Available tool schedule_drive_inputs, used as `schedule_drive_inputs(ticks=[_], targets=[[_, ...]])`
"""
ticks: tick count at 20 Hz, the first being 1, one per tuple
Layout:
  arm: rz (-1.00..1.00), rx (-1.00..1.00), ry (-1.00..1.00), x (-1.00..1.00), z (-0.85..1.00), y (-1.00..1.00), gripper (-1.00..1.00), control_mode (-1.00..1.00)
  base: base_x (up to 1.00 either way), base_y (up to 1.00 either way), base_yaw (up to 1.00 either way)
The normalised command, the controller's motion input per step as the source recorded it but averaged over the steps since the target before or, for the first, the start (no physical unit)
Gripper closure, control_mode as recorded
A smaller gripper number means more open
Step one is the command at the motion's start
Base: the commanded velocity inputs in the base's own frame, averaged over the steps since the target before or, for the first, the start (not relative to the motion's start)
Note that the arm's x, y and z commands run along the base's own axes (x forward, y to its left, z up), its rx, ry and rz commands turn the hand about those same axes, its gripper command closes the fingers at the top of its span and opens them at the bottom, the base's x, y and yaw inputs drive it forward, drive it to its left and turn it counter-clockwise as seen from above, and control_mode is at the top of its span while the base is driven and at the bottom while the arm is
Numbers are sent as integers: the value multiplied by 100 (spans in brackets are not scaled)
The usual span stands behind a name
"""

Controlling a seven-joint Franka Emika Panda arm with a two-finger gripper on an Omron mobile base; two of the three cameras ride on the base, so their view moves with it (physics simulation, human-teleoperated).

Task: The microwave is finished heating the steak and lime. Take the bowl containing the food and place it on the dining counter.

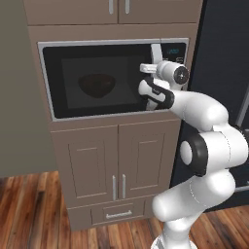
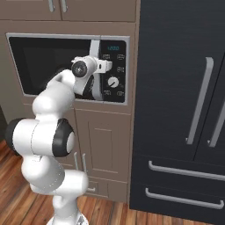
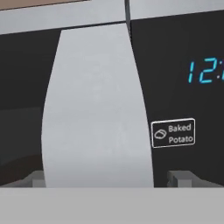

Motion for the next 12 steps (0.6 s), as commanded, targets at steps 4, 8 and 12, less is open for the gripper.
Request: schedule_drive_inputs(ticks=[4,8,12], targets=[[0,0,4,41,0,0,-100,-100,0,0,0],[0,0,2,29,0,0,100,-100,0,0,0],[0,0,0,0,0,0,100,-100,0,0,0]])
